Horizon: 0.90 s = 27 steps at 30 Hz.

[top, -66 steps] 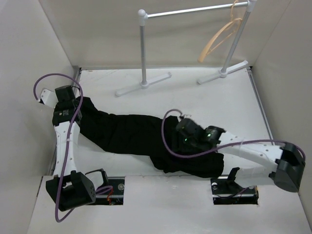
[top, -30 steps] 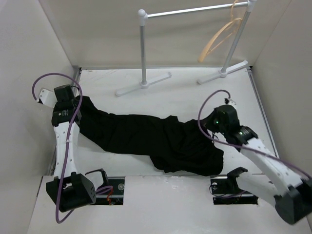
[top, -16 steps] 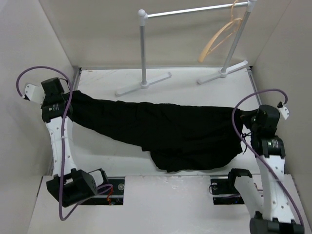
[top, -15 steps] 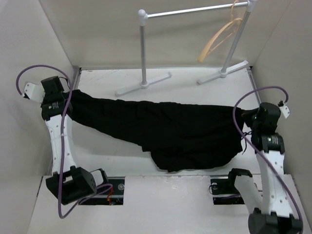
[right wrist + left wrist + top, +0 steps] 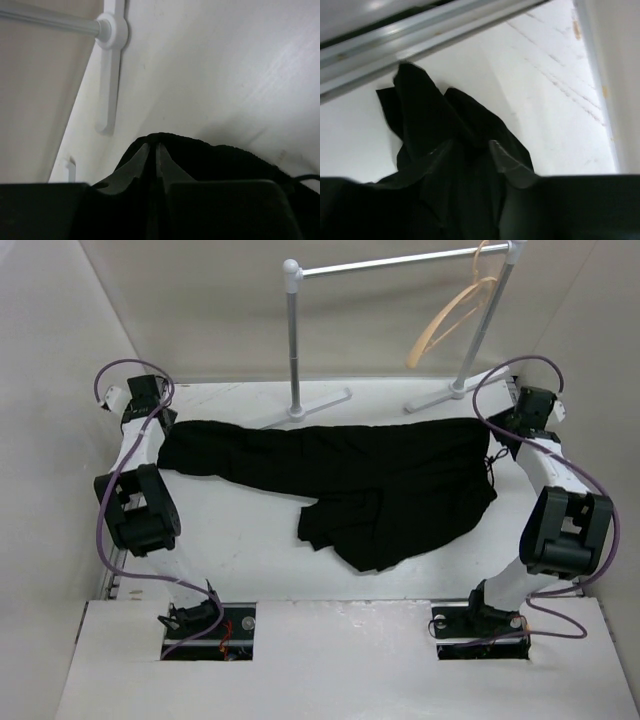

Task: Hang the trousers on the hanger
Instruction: Flatten out the trousers at the center of the board.

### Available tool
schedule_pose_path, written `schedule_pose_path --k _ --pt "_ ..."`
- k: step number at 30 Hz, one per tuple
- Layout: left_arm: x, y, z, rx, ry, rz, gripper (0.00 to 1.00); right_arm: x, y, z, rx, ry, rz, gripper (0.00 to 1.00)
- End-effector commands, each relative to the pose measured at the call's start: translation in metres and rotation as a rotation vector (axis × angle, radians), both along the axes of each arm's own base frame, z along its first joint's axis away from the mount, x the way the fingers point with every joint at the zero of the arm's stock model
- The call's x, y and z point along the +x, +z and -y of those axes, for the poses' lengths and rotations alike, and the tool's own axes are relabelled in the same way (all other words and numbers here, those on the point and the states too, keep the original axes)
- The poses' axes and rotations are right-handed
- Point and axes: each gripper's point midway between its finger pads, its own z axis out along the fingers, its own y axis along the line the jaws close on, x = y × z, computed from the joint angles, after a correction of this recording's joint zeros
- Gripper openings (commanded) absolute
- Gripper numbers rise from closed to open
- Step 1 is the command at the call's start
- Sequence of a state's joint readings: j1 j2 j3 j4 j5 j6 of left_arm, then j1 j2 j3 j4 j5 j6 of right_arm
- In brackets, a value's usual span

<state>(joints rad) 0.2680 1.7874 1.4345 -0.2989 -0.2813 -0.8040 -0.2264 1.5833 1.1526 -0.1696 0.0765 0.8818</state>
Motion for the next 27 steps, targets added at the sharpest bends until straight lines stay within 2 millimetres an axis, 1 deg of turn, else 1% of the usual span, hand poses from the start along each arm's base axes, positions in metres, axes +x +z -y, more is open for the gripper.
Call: schedule_pose_path --k 1,2,3,4,6,8,9,10,11,13,14,15,16,17,18,20,21,24,26,27 --pt "0.045 0.086 0.004 0.037 -0.089 0.277 0.46 0.035 0.074 0.02 -0.069 -0.036 0.217 0.31" --pt "0.041 0.089 0.006 0.031 -0.092 0.282 0.56 0.037 0.075 0.02 -0.068 -0.027 0.212 0.46" --pt "0.032 0.088 0.009 0.026 -0.09 0.278 0.61 0.035 0.072 0.018 -0.066 -0.022 0.19 0.56" --pt "0.021 0.085 0.012 0.023 -0.089 0.271 0.62 0.027 0.071 0.016 -0.069 -0.023 0.169 0.63" --pt "-0.008 0.073 0.017 0.027 -0.075 0.244 0.61 0.008 0.064 0.004 -0.061 -0.013 0.138 0.7" --pt "-0.041 0.05 0.019 0.028 -0.039 0.194 0.59 -0.015 0.06 -0.007 -0.046 -0.015 0.143 0.72" --pt "-0.052 0.039 0.02 0.027 -0.025 0.172 0.58 -0.023 0.059 -0.018 -0.041 -0.002 0.153 0.69" --pt "-0.06 0.027 0.022 0.017 -0.021 0.15 0.56 -0.031 0.058 -0.029 -0.037 0.019 0.158 0.62" --pt "-0.065 0.017 0.026 0.004 -0.023 0.126 0.55 -0.037 0.056 -0.04 -0.034 0.042 0.155 0.5" --pt "-0.069 0.002 0.033 -0.027 -0.038 0.097 0.56 -0.051 0.05 -0.066 -0.018 0.109 0.144 0.23" --pt "-0.068 -0.005 0.037 -0.042 -0.051 0.087 0.56 -0.06 0.047 -0.08 -0.006 0.144 0.135 0.15" --pt "-0.067 -0.011 0.039 -0.055 -0.062 0.074 0.57 -0.07 0.042 -0.09 0.001 0.172 0.122 0.12" --pt "-0.065 -0.021 0.041 -0.067 -0.068 0.055 0.57 -0.08 0.038 -0.101 0.003 0.199 0.113 0.12" --pt "-0.062 -0.028 0.042 -0.078 -0.075 0.038 0.57 -0.091 0.034 -0.111 0.001 0.228 0.107 0.13" --pt "-0.059 -0.037 0.039 -0.088 -0.072 0.019 0.57 -0.099 0.031 -0.117 0.002 0.249 0.101 0.14" --pt "-0.055 -0.055 0.032 -0.107 -0.058 -0.021 0.57 -0.125 0.019 -0.132 0.004 0.301 0.076 0.26" --pt "-0.053 -0.06 0.028 -0.11 -0.052 -0.03 0.56 -0.133 0.016 -0.137 0.008 0.317 0.072 0.29" --pt "-0.043 -0.076 0.018 -0.126 -0.039 -0.05 0.53 -0.165 0.003 -0.161 0.03 0.407 0.052 0.39" --pt "-0.041 -0.088 0.014 -0.133 -0.029 -0.078 0.46 -0.181 -0.003 -0.174 0.045 0.441 0.044 0.45" --pt "-0.044 -0.094 0.012 -0.139 -0.015 -0.095 0.38 -0.187 -0.006 -0.178 0.051 0.454 0.044 0.48"
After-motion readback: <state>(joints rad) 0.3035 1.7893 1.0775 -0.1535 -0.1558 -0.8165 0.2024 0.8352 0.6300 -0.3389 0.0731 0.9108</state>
